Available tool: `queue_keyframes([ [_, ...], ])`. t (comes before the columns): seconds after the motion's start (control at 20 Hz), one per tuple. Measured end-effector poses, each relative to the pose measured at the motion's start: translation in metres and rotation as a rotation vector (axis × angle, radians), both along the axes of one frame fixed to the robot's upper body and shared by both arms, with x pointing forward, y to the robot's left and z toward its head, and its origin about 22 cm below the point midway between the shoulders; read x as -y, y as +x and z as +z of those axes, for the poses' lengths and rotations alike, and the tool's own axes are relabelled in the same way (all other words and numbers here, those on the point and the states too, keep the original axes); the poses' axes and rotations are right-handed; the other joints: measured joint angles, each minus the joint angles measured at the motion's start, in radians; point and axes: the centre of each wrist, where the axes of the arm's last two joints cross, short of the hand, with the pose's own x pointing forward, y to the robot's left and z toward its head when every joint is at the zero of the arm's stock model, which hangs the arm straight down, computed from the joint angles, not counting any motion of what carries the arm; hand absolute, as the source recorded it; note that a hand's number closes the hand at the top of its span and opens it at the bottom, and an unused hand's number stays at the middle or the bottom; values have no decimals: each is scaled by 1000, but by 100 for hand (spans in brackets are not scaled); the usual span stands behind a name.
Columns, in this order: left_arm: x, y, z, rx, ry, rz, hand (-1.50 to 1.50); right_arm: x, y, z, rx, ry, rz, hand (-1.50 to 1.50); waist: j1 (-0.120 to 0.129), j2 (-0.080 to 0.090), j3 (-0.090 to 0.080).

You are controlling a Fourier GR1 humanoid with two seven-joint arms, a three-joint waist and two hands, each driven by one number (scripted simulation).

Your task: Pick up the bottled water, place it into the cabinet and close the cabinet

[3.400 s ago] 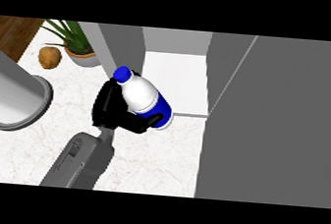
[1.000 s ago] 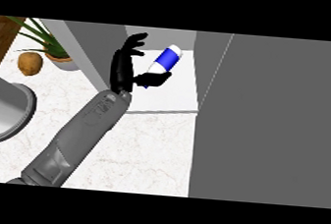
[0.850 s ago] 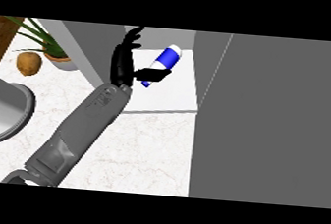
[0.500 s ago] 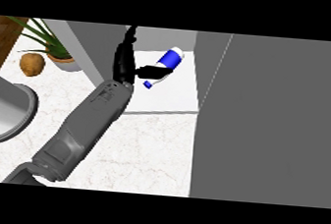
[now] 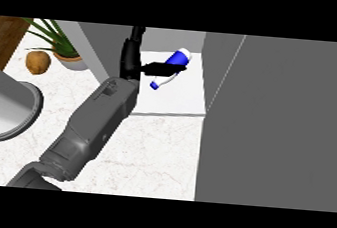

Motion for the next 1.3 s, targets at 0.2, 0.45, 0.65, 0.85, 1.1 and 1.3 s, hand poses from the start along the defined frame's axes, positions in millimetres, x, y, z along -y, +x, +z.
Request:
queue_keyframes([
  [0.2,6,-1,0,67,-57,-86,-150,2,1,0,3,-8,-14,-150,13,-2,2],
  [0.45,9,-3,0,117,-92,-178,-150,0,-6,4,-1,-7,-25,-150,23,-4,3],
  [0.65,4,-9,-5,138,-118,-211,-150,3,-9,8,-11,-12,-42,-150,39,-10,2],
  [0.85,9,-19,-3,132,-181,-271,-150,3,-9,9,-16,-13,-60,-150,53,-12,0],
  [1.1,11,-42,-5,116,-220,-337,-150,4,-14,13,-21,-15,-69,-150,68,-18,1],
  [1.3,8,-68,-6,106,-285,-351,-150,4,-16,12,-25,-13,-71,-150,78,-22,1],
])
